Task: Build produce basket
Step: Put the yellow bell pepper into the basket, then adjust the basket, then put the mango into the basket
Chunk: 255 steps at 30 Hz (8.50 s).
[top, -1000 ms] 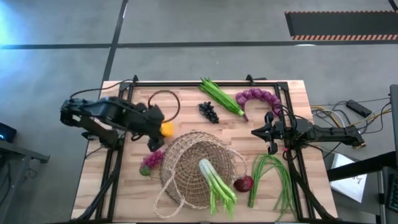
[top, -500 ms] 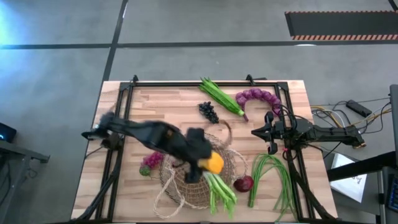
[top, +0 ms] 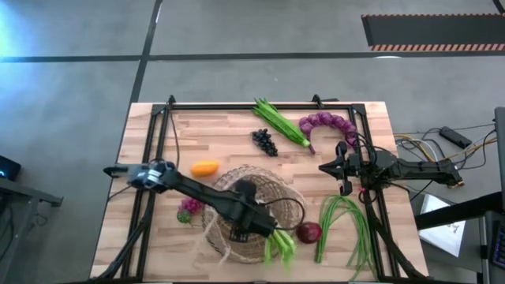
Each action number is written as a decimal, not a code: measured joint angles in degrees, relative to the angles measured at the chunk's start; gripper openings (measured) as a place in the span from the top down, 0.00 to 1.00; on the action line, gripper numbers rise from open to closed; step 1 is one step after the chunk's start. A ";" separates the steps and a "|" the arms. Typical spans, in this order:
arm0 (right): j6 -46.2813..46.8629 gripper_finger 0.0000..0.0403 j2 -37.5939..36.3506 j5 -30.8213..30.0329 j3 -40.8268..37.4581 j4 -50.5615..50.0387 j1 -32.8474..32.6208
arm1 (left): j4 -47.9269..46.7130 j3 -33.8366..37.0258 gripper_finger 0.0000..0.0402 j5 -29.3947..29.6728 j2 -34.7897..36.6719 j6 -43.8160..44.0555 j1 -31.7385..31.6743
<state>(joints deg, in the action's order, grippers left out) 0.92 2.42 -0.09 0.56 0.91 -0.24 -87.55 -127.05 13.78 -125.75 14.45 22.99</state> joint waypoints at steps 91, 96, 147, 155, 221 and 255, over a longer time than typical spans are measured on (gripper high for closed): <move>0.02 0.96 0.07 0.03 0.01 -0.04 0.00 | 86.31 62.87 0.09 -1.32 44.84 22.45 -11.37; 0.00 0.96 0.07 -0.01 0.00 -0.04 0.01 | 103.70 70.37 0.09 -1.27 48.07 18.10 -10.36; 0.10 0.96 0.09 0.00 0.00 -0.04 -0.01 | -2.45 5.45 0.19 -10.20 16.30 -4.09 -4.99; 0.11 0.96 0.09 0.01 0.00 -0.07 0.01 | -2.46 14.21 0.36 -13.77 16.30 -5.89 -4.99; 0.11 0.96 0.33 -0.01 0.00 0.00 0.01 | 16.13 2.91 0.42 -20.78 14.10 3.15 -2.82; 0.11 0.96 0.35 -0.01 0.00 -0.03 0.00 | 18.98 68.91 0.41 17.46 57.14 61.75 -1.70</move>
<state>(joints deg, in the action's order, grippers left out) 1.04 2.76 -0.10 0.56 0.88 -0.23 -68.58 -58.14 31.24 -68.60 76.20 21.29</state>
